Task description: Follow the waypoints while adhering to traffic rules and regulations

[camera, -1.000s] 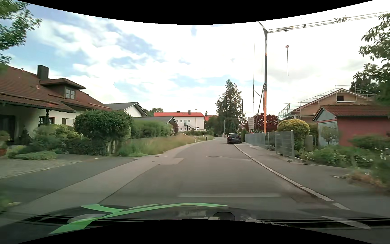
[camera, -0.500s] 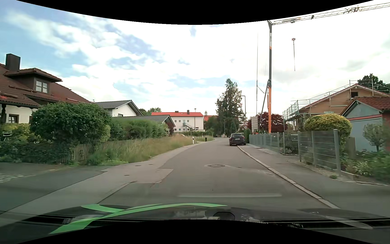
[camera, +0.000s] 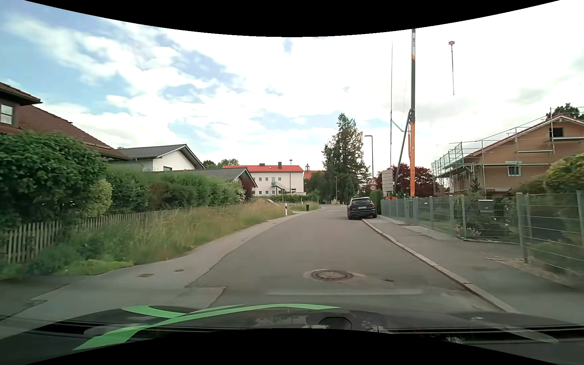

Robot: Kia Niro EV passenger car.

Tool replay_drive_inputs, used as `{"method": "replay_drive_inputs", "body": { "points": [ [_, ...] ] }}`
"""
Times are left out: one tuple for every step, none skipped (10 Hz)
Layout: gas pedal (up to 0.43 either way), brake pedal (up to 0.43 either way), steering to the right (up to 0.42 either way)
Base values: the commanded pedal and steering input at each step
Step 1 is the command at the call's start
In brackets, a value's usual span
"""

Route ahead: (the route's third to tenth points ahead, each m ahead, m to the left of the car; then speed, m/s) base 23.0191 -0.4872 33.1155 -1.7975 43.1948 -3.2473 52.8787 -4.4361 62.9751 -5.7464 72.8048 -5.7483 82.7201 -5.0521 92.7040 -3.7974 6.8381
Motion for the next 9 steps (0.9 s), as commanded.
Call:
{"method": "replay_drive_inputs", "body": {
  "points": [
    [0.150,0.000,0.001],
    [0.150,0.000,0.001],
    [0.150,0.000,0.001],
    [0.150,0.000,0.001],
    [0.150,0.000,0.001],
    [0.150,0.000,0.001],
    [0.150,0.000,0.001],
    [0.150,0.000,0.001],
    [0.150,0.000,0.001]
  ]
}}
